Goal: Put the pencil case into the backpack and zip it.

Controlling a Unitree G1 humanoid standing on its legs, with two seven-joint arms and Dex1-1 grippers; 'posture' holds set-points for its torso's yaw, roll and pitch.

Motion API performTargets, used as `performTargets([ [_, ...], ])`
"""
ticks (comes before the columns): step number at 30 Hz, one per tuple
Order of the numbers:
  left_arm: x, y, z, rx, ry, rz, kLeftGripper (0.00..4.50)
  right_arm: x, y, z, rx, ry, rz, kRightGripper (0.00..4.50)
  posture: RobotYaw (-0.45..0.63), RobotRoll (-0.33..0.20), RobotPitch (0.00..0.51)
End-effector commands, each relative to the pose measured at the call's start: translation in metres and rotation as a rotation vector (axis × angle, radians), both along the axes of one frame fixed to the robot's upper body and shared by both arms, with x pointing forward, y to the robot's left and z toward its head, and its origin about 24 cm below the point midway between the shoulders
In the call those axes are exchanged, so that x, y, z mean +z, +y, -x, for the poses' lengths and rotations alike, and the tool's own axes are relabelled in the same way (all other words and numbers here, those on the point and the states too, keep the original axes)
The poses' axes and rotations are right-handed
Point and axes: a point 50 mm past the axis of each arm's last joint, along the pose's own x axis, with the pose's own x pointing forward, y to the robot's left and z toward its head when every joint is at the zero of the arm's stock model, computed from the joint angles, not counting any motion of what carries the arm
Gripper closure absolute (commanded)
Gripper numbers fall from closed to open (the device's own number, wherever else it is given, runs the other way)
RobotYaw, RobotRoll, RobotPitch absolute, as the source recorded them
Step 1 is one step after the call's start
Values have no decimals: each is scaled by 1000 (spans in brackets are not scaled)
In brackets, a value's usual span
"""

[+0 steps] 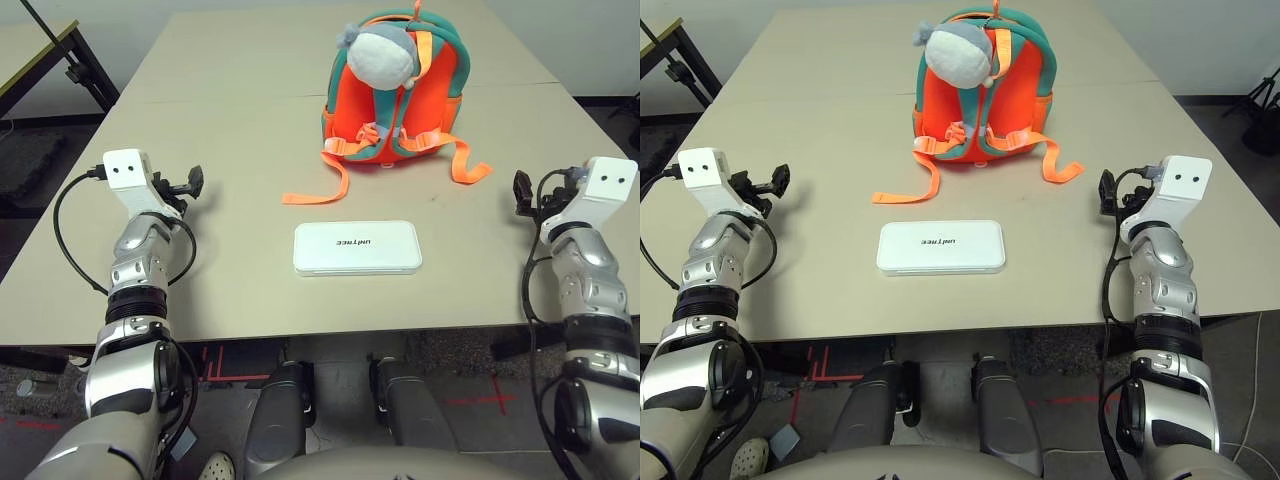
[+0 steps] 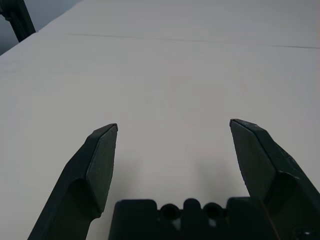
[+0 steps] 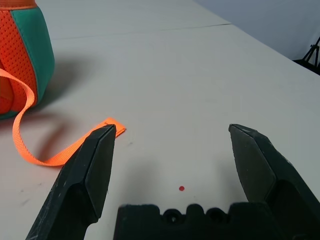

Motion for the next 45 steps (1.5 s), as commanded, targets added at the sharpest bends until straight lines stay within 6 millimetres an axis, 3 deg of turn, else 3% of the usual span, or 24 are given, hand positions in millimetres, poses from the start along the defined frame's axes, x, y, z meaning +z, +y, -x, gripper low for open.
performTargets([
  [1, -7, 2, 4, 13, 22, 5, 0, 0, -1, -2, -8, -2, 4, 52, -30, 0, 133],
  [15, 11, -9, 2, -63, 6, 46, 0, 1, 2, -7, 20, 0, 1, 52, 0, 0, 139],
  [20, 28, -37, 6, -311, 55, 190, 0, 2, 7, -9, 78, 4, 12, 52, 0, 0, 144],
  [24, 35, -65, 20, -552, 139, 187, 0, 3, 13, -11, 123, 7, 24, 52, -5, 0, 145],
  [31, 35, -80, 34, -700, 305, 236, 0, 3, 27, -9, 237, 30, 80, 52, -14, 0, 140],
  [39, 32, -83, 42, -752, 481, 290, 0, 12, 35, -7, 358, 45, 159, 52, -29, 0, 131],
  [45, 28, -88, 53, -847, 661, 427, 0, 11, 40, -5, 391, 56, 178, 52, -35, 0, 128],
])
